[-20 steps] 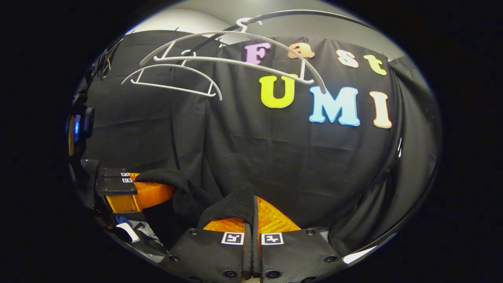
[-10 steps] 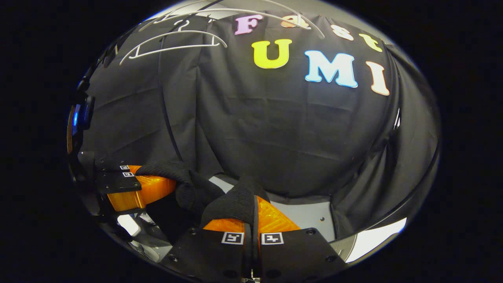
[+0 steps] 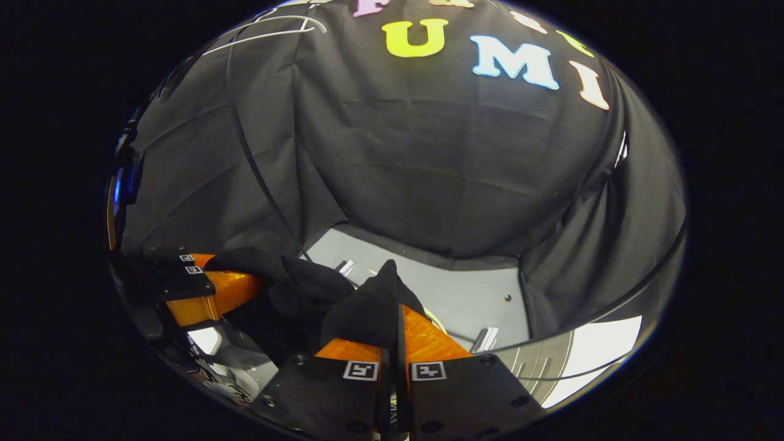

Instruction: Grasp the clothes on the hanger with both hands and then place them into the laundry hamper below.

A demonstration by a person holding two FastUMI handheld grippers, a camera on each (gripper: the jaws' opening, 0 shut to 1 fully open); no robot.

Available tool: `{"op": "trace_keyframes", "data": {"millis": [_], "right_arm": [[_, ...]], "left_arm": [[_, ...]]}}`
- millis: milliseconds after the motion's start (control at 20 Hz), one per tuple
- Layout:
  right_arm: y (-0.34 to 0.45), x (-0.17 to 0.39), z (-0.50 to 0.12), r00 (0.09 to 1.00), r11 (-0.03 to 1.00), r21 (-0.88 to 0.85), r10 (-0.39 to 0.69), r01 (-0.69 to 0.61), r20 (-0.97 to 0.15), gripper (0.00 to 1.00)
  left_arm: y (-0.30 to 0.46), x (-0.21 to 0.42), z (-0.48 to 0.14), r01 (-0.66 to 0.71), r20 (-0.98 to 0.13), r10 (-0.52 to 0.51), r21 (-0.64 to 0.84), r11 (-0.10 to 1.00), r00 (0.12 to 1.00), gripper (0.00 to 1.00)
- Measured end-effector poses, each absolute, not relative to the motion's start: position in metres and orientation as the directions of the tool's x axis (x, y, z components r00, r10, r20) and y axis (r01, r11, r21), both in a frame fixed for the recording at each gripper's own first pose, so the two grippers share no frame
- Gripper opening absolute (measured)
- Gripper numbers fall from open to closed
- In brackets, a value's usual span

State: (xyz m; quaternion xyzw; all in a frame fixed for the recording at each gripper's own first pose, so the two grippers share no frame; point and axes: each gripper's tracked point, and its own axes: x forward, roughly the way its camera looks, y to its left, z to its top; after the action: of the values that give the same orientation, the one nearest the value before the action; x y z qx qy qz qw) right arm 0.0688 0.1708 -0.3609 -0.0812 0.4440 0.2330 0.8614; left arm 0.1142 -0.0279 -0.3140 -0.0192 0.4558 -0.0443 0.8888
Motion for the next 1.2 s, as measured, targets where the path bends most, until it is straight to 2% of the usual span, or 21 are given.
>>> {"op": "trace_keyframes", "data": {"millis": [150,200,250,300,400,450,550,700,750,850,900,950,1000,1050,1100,1200], "right_arm": [[0.169,0.055,-0.374,0.434,0.881,0.09,0.315,-0.464,-0.844,0.11],[0.166,0.052,-0.377,0.418,0.884,0.088,0.302,-0.458,-0.857,0.06],[0.166,0.049,-0.376,0.402,0.886,0.101,0.304,-0.452,-0.864,0.16],[0.166,0.045,-0.383,0.394,0.888,0.115,0.309,-0.445,-0.865,0.21],[0.17,0.047,-0.382,0.408,0.894,0.125,0.316,-0.43,-0.857,0.38],[0.17,0.048,-0.381,0.412,0.896,0.12,0.312,-0.429,-0.856,0.58],[0.17,0.049,-0.377,0.426,0.899,0.104,0.3,-0.425,-0.853,0.97],[0.171,0.049,-0.368,0.443,0.905,0.098,0.295,-0.414,-0.846,0.94],[0.172,0.049,-0.364,0.45,0.906,0.1,0.297,-0.411,-0.842,0.98],[0.172,0.047,-0.356,0.468,0.91,0.094,0.294,-0.404,-0.833,0.94],[0.171,0.046,-0.349,0.479,0.913,0.089,0.29,-0.399,-0.828,0.98],[0.17,0.047,-0.341,0.493,0.916,0.087,0.289,-0.392,-0.821,0.94],[0.169,0.047,-0.333,0.511,0.921,0.085,0.286,-0.381,-0.811,0.98],[0.168,0.048,-0.323,0.531,0.926,0.083,0.283,-0.369,-0.798,0.98],[0.166,0.047,-0.313,0.552,0.931,0.081,0.28,-0.356,-0.786,0.94],[0.164,0.049,-0.294,0.596,0.939,0.079,0.275,-0.334,-0.755,0.98]], "left_arm": [[-0.029,0.118,-0.32,0.057,-0.834,-0.107,-0.091,0.994,0.542,0.05],[-0.03,0.122,-0.318,0.056,-0.835,-0.115,-0.101,0.993,0.538,0.07],[-0.034,0.117,-0.314,0.058,-0.834,-0.125,-0.111,0.992,0.538,0.24],[-0.035,0.117,-0.313,0.059,-0.834,-0.13,-0.117,0.991,0.537,0.4],[-0.029,0.114,-0.319,0.05,-0.835,-0.111,-0.1,0.994,0.539,0.74],[-0.023,0.113,-0.317,0.046,-0.836,-0.096,-0.085,0.995,0.541,0.9],[-0.017,0.112,-0.315,0.045,-0.836,-0.087,-0.074,0.996,0.543,0.92],[-0.011,0.11,-0.309,0.052,-0.827,-0.088,-0.071,0.996,0.556,0.92],[-0.009,0.109,-0.304,0.056,-0.821,-0.091,-0.072,0.996,0.564,0.92],[-0.007,0.11,-0.294,0.067,-0.806,-0.099,-0.073,0.995,0.584,0.92],[-0.004,0.112,-0.288,0.072,-0.798,-0.101,-0.072,0.995,0.594,0.92],[-0.001,0.112,-0.28,0.078,-0.788,-0.105,-0.073,0.994,0.606,0.92],[0.0,0.114,-0.273,0.083,-0.778,-0.111,-0.076,0.994,0.618,0.92],[0.003,0.113,-0.264,0.089,-0.767,-0.119,-0.081,0.993,0.631,0.92],[0.004,0.115,-0.255,0.095,-0.755,-0.126,-0.085,0.992,0.644,0.92],[0.006,0.117,-0.236,0.108,-0.726,-0.137,-0.087,0.99,0.674,0.92]]}}
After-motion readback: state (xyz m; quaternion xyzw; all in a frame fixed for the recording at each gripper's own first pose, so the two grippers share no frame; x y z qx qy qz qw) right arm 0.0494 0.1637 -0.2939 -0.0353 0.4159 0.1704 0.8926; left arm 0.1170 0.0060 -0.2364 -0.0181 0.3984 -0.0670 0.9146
